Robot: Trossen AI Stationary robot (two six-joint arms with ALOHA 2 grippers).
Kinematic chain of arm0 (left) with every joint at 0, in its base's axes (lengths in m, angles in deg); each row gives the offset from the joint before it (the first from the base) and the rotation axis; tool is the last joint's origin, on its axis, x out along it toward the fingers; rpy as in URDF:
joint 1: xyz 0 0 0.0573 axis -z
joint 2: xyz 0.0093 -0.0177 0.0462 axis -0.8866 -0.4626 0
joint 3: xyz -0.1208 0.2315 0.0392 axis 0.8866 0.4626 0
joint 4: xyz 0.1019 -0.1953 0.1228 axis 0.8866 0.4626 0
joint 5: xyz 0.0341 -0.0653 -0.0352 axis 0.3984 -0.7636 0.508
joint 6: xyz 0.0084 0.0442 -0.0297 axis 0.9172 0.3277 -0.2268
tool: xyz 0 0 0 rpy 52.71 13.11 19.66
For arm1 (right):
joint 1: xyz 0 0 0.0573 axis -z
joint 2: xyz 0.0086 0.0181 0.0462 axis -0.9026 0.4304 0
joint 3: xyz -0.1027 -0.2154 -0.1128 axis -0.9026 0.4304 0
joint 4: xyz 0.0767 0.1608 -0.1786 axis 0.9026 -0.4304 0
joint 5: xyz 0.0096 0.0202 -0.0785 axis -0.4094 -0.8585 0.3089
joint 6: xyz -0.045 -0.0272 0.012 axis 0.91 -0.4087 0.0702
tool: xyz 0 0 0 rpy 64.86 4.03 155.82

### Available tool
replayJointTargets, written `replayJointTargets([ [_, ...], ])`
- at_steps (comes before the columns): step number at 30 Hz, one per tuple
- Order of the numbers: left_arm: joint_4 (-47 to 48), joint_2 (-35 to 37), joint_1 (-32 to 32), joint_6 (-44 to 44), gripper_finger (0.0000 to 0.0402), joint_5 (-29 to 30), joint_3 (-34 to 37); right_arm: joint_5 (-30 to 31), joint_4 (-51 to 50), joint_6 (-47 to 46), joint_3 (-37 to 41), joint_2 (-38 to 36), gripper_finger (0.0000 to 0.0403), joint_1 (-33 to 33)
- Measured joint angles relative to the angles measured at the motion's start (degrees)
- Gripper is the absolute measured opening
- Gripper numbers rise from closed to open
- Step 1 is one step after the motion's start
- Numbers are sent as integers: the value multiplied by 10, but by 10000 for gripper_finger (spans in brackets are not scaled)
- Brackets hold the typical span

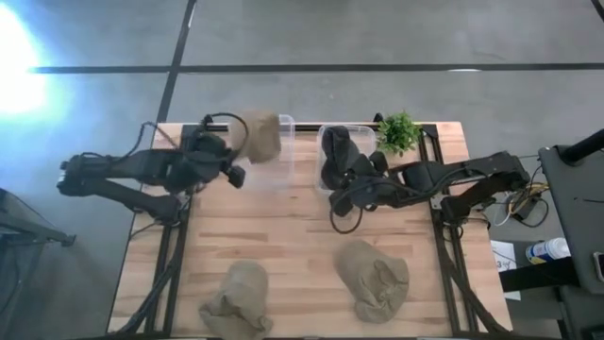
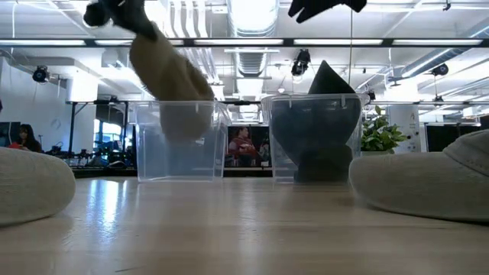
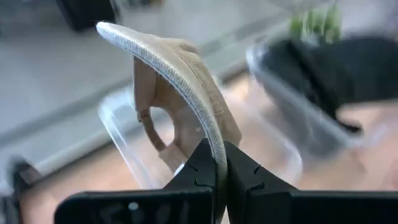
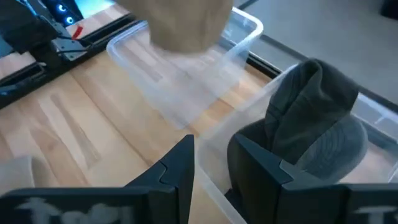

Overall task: Pick & Place hat
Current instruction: Put the middle brown cap into the left transparent bin

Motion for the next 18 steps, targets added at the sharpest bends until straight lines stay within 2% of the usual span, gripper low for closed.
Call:
replayJointTargets([
  [2,21,-22,-10,-37,6,-33,9,-4,-10,-28,3,1,107,0],
  [6,35,-63,-36,-54,15,-74,22,-40,-31,-79,14,1,107,0],
  [14,-43,-111,-102,34,27,-188,27,-175,-47,-147,67,0,114,-2],
  [18,-43,-126,-115,66,48,-190,27,-215,-46,-188,106,0,141,-14],
])
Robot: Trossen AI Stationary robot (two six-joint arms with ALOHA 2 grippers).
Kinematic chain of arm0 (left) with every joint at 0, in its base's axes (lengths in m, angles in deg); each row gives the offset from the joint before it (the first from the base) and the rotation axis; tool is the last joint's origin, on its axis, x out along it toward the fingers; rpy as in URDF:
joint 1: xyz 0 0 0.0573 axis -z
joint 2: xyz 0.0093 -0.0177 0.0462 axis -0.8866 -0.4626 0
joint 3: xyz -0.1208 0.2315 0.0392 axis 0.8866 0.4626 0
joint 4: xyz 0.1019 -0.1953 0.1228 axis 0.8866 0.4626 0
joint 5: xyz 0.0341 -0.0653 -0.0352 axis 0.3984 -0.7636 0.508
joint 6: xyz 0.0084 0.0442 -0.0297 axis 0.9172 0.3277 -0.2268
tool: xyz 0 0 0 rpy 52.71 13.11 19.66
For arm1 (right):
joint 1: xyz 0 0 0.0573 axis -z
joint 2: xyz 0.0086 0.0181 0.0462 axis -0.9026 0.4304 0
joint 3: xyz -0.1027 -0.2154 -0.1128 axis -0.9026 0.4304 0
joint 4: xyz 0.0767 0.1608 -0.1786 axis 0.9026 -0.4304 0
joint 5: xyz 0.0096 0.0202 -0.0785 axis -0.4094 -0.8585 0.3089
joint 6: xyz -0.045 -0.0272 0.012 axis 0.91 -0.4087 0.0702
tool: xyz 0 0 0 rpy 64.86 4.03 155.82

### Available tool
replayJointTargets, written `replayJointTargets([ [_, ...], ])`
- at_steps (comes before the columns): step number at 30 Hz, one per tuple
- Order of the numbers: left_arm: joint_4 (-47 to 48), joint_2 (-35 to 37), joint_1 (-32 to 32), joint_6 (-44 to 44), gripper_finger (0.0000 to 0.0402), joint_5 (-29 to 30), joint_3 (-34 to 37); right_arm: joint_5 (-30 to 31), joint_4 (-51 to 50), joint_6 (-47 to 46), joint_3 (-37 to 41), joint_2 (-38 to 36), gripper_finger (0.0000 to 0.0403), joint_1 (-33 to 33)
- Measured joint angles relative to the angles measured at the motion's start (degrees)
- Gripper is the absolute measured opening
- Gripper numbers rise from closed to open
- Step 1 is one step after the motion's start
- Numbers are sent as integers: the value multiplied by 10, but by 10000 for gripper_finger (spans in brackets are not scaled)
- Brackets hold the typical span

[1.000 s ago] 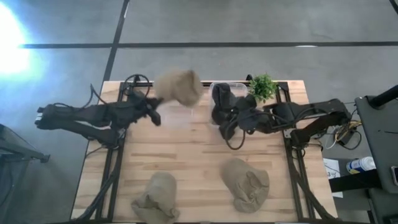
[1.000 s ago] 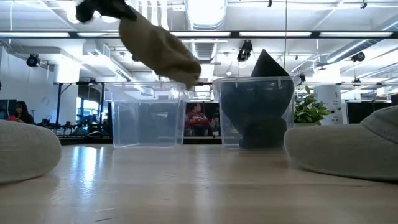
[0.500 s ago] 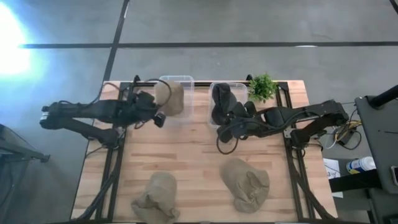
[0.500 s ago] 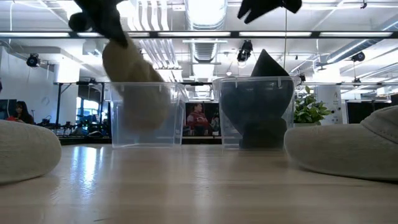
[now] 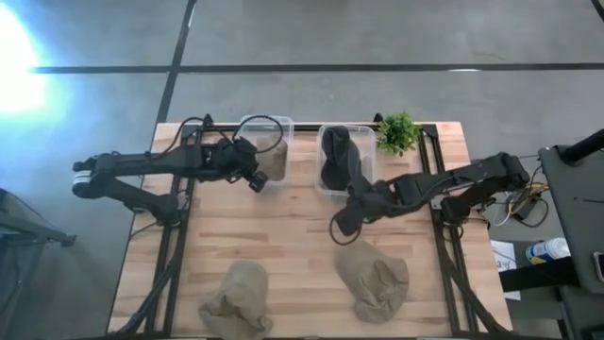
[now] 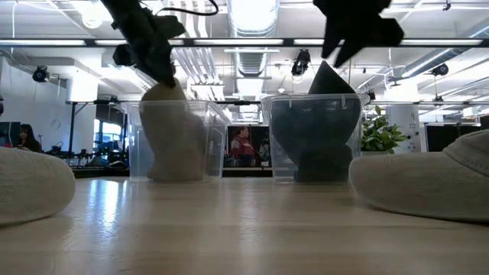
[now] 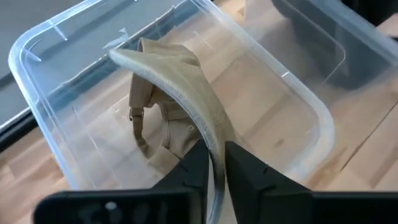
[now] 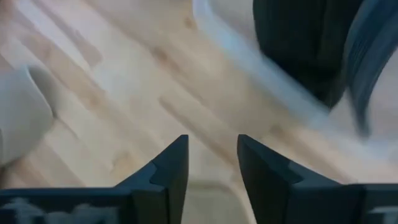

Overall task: Pick & Place hat
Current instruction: Put the middle brown cap into the left transparent bin, then put the left brown cap into the left transparent bin

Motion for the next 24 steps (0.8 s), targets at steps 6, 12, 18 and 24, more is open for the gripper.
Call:
replayJointTargets([
  [6,19,30,11,8,104,11,-11,-32,64,-29,54,0,197,-27],
  [12,19,114,71,51,137,10,-54,-76,203,21,93,5,232,-38],
  [18,19,187,139,56,139,-96,-56,-145,294,41,129,28,236,-18],
  [24,44,204,211,-71,140,-242,-30,-184,347,81,117,80,231,0],
])
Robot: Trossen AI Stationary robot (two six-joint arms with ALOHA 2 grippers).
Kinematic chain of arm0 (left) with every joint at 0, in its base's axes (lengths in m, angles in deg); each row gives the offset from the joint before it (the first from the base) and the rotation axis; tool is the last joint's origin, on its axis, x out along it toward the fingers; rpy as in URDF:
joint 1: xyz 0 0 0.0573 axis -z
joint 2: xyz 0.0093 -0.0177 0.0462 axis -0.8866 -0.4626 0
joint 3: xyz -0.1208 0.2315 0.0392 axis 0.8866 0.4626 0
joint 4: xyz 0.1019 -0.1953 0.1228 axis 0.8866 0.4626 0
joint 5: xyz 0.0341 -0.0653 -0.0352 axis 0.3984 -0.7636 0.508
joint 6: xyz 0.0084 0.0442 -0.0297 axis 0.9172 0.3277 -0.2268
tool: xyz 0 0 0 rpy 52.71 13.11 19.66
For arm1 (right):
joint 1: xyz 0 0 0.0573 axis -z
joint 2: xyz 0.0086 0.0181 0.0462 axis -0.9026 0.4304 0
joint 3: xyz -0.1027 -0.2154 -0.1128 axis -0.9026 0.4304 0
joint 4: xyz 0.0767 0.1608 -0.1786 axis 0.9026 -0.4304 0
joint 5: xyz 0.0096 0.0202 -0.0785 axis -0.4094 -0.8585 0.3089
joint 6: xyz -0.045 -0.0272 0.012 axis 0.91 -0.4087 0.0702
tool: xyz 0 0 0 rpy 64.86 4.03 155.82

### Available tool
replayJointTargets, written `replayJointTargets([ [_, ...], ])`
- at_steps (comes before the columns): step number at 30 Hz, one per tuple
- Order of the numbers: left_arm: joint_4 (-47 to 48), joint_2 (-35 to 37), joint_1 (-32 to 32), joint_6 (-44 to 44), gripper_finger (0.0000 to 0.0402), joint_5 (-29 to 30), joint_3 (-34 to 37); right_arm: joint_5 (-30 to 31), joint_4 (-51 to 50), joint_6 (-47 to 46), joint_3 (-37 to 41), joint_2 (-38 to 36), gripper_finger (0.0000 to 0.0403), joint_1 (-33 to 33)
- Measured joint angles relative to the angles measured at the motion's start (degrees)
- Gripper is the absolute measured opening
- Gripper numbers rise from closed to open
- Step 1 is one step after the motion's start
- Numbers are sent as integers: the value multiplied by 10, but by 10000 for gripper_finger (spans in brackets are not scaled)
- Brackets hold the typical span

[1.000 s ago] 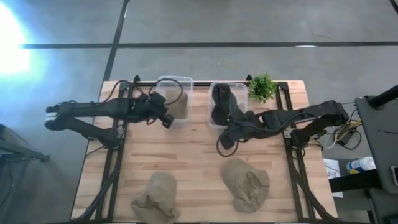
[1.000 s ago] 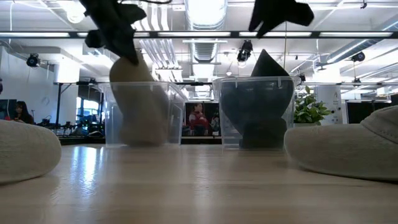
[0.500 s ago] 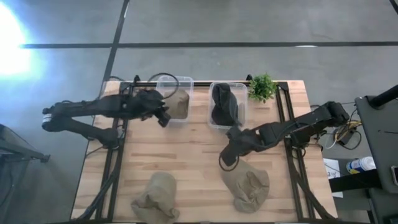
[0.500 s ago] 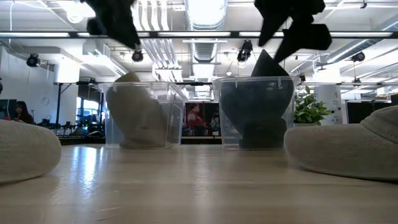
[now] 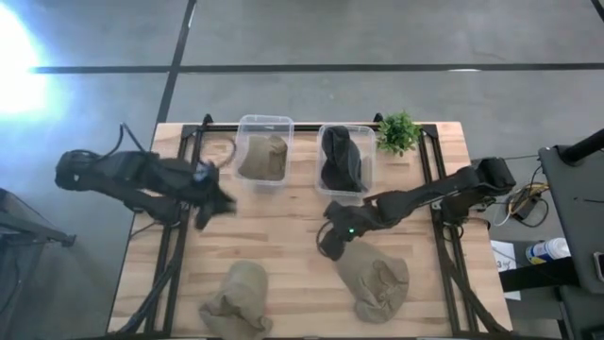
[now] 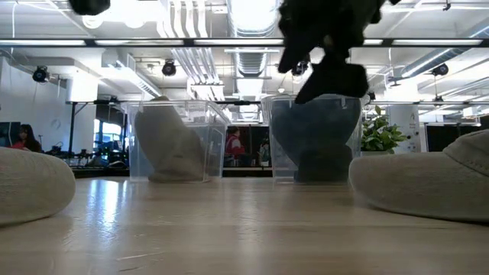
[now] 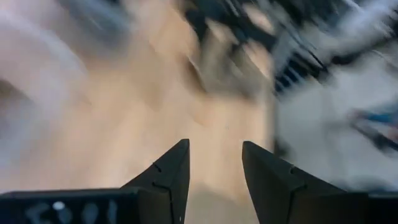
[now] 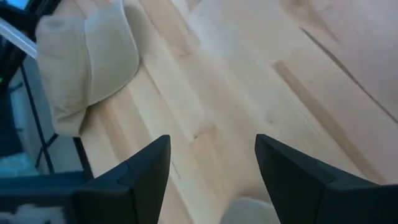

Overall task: Pick & Place hat
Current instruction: Put the left brown cap into the left transparent bin

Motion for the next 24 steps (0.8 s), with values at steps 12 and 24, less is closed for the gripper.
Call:
replayJointTargets([
  [12,-30,-44,243,-320,140,-103,168,-104,7,102,-154,200,228,44],
  [24,-616,-127,434,-626,140,88,378,-213,11,216,-306,325,228,74],
])
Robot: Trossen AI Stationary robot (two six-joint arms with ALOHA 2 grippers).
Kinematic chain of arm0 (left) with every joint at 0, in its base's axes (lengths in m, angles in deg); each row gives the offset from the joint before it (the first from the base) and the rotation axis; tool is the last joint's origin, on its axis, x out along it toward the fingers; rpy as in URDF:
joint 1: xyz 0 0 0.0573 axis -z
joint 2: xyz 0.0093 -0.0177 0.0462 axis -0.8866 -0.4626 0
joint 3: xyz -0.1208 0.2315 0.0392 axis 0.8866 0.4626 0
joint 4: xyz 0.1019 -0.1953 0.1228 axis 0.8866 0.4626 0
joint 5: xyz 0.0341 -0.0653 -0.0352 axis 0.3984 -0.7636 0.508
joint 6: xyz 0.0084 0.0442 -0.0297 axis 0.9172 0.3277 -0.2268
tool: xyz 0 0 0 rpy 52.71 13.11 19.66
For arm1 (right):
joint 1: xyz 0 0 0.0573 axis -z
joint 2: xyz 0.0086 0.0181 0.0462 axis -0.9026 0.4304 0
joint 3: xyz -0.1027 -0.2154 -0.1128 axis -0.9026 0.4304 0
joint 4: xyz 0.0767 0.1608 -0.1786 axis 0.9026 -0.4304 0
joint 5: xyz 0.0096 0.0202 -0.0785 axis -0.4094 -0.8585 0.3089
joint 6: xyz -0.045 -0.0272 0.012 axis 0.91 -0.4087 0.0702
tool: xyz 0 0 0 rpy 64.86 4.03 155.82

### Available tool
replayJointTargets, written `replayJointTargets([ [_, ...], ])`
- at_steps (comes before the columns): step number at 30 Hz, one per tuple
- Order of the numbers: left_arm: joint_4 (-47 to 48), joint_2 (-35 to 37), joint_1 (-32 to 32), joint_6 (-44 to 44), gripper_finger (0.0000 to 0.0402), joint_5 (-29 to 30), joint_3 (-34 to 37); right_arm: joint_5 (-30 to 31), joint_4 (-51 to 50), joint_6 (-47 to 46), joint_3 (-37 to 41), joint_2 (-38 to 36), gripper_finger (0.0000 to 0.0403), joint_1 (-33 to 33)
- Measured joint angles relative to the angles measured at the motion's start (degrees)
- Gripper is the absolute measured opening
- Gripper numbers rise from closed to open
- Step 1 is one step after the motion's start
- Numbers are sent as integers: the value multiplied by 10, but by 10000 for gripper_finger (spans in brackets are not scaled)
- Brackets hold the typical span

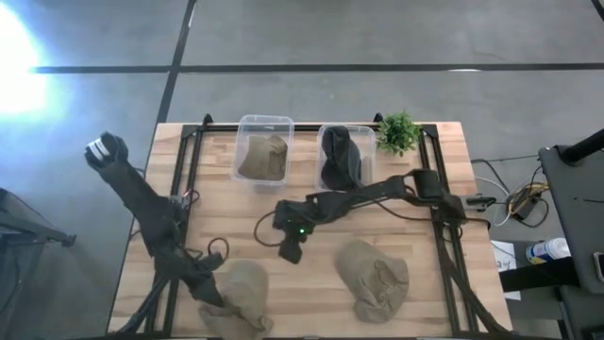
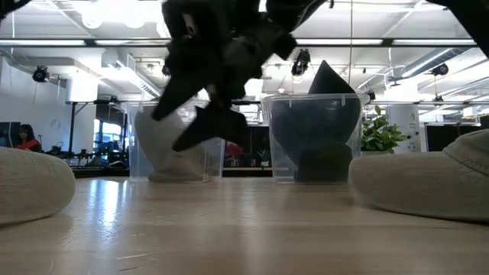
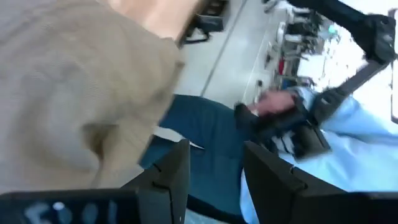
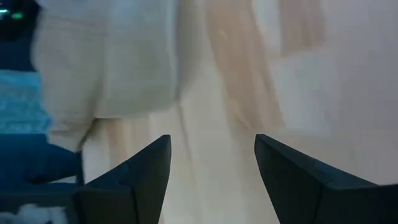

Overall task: Pick & Place hat
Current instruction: Put the left brown cap into the left transparent bin

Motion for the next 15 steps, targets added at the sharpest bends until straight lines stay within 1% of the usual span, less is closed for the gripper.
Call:
replayJointTargets([
  [6,8,-91,11,-98,140,-6,0,-12,-2,36,-64,46,228,7],
  [10,4,-150,9,-144,140,-26,-8,-23,-4,35,-108,76,228,9],
  [15,51,-197,1,-211,140,-15,-11,-32,-15,28,-143,105,228,9],
])
